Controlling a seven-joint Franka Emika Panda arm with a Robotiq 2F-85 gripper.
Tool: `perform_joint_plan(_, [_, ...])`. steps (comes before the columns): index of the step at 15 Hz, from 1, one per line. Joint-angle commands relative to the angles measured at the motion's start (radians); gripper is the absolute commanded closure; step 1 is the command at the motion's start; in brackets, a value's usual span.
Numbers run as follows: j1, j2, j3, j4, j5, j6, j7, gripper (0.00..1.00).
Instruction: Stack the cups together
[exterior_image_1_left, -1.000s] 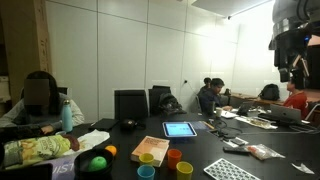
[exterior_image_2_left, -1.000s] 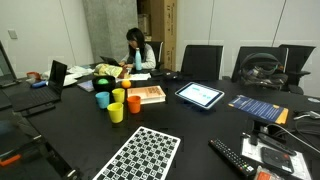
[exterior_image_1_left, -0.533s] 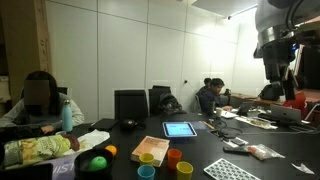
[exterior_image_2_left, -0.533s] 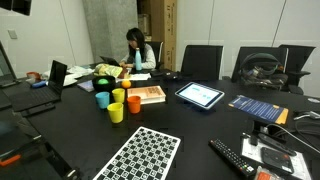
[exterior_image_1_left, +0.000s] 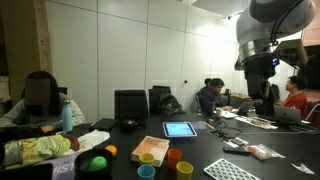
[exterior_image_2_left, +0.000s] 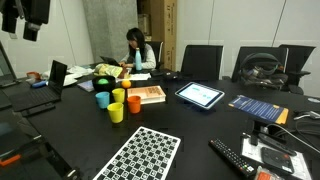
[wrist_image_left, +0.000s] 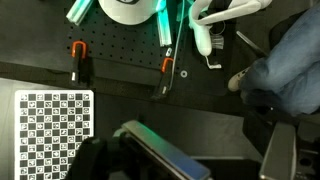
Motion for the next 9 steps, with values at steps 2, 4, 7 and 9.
perform_joint_plan(2, [0.058,0.083,0.063,0.002,0.046,0.129,0.023,0.0])
perform_joint_plan(4, [0.078,0.114,0.087,0.007,0.049,0.193,0.028,0.0])
perform_joint_plan(7, [0.114,0.159,0.116,0.016,0.057,0.309,0.036,0.0])
perform_joint_plan(9, [0.132,0.185,0.129,0.025,0.063,0.365,0.05,0.0])
